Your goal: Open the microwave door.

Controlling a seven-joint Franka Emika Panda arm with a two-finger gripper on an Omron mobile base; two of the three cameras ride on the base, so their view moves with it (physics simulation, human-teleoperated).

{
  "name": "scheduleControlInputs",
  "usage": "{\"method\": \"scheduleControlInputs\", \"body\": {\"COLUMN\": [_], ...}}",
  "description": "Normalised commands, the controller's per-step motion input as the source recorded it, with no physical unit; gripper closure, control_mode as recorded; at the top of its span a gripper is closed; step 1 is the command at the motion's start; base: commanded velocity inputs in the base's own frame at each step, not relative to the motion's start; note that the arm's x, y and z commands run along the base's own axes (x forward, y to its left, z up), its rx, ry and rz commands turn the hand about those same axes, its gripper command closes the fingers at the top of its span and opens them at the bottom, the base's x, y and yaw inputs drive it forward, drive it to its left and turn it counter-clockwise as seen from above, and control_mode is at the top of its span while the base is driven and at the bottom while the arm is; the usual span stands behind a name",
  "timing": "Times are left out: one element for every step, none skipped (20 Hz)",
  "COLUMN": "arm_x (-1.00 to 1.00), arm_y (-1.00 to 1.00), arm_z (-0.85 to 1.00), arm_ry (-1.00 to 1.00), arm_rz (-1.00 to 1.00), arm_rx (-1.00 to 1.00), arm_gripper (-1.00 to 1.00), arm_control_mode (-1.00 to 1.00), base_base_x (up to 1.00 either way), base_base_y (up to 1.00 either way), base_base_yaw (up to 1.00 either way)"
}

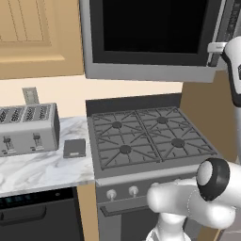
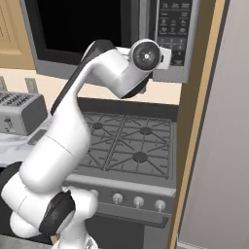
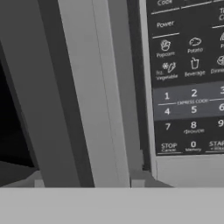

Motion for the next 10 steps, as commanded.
{"method": "scheduleControlInputs", "body": {"arm_x": [-1.00, -1.00, -1.00, -1.00, -1.00, -1.00, -1.00, -1.00, -1.00, -1.00], "arm_y": [-0.10, -0.08, -0.06, -0.06, -0.06, -0.04, -0.02, -0.01, 0.00, 0.00], "arm_z": [0.19, 0.19, 0.19, 0.19, 0.21, 0.21, 0.19, 0.19, 0.17, 0.17], "arm_ry": [-0.02, 0.00, 0.00, 0.00, 0.00, 0.00, 0.01, 0.03, 0.04, 0.05], "arm_rz": [0.00, 0.00, 0.00, 0.00, 0.00, 0.00, 0.01, 0.02, 0.02, 0.03], "arm_rx": [0.00, 0.00, 0.00, 0.00, 0.00, 0.00, 0.00, 0.00, 0.00, 0.00], "arm_gripper": [1.00, 1.00, 1.00, 1.00, 1.00, 1.00, 1.00, 1.00, 1.00, 1.00], "arm_control_mode": [-1.00, -1.00, -1.00, -1.00, -1.00, -1.00, -1.00, -1.00, -1.00, -1.00], "base_base_x": [0.00, 0.00, 0.00, 0.00, 0.00, 0.00, 0.00, 0.00, 0.00, 0.00], "base_base_y": [0.00, 0.00, 0.00, 0.00, 0.00, 0.00, 0.00, 0.00, 0.00, 0.00], "base_base_yaw": [0.00, 0.00, 0.00, 0.00, 0.00, 0.00, 0.00, 0.00, 0.00, 0.00]}}
